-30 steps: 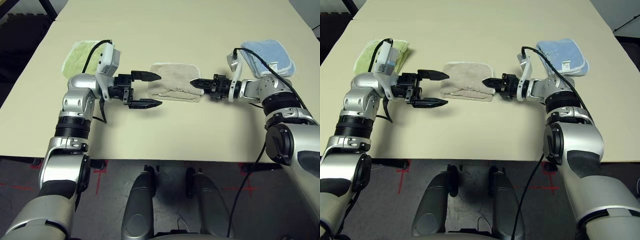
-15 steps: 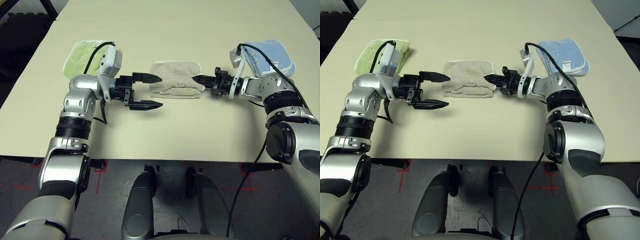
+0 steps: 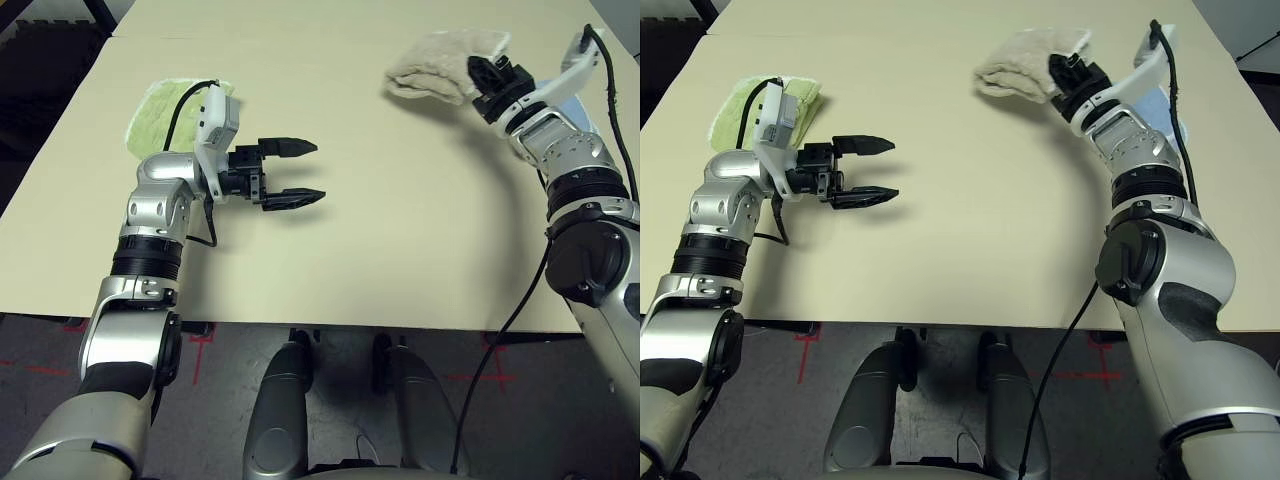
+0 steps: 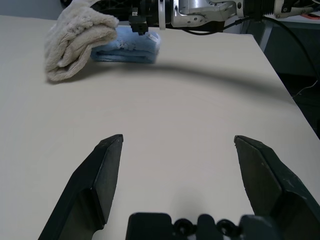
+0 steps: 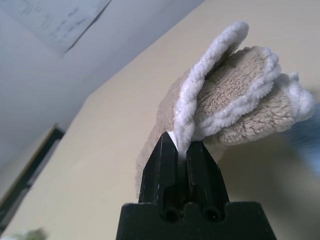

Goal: Fold the towel and set it aside.

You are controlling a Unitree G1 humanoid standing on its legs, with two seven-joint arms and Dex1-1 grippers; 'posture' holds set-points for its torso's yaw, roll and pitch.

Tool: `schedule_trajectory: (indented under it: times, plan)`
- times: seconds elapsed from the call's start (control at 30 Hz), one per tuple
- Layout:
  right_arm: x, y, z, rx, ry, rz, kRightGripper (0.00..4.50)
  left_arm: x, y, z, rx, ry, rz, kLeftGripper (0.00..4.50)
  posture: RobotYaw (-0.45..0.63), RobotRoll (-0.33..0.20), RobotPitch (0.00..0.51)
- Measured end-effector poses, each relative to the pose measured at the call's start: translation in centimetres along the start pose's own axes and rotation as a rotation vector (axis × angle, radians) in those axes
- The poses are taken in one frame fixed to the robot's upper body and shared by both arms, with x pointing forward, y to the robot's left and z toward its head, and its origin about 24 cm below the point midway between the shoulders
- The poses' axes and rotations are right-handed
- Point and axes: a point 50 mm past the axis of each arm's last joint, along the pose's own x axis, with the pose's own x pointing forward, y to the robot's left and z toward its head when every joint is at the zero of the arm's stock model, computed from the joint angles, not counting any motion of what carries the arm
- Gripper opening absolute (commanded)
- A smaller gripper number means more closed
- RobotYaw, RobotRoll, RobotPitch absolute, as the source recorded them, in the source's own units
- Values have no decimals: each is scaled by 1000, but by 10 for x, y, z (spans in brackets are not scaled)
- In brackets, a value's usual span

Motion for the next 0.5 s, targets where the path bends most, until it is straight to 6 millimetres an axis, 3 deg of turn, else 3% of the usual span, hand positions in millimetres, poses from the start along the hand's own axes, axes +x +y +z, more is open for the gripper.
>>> schedule_trajectory:
  times: [0.3,0.5]
  plan:
    - [-5,-14,23,-68,-110,-110,9,0,-1,-2,-2,-1,-1,4500,24,0,264]
    - [-9,-21,24,-66,-117,-148,9,1,-1,-2,-3,0,-2,4500,22,0,265]
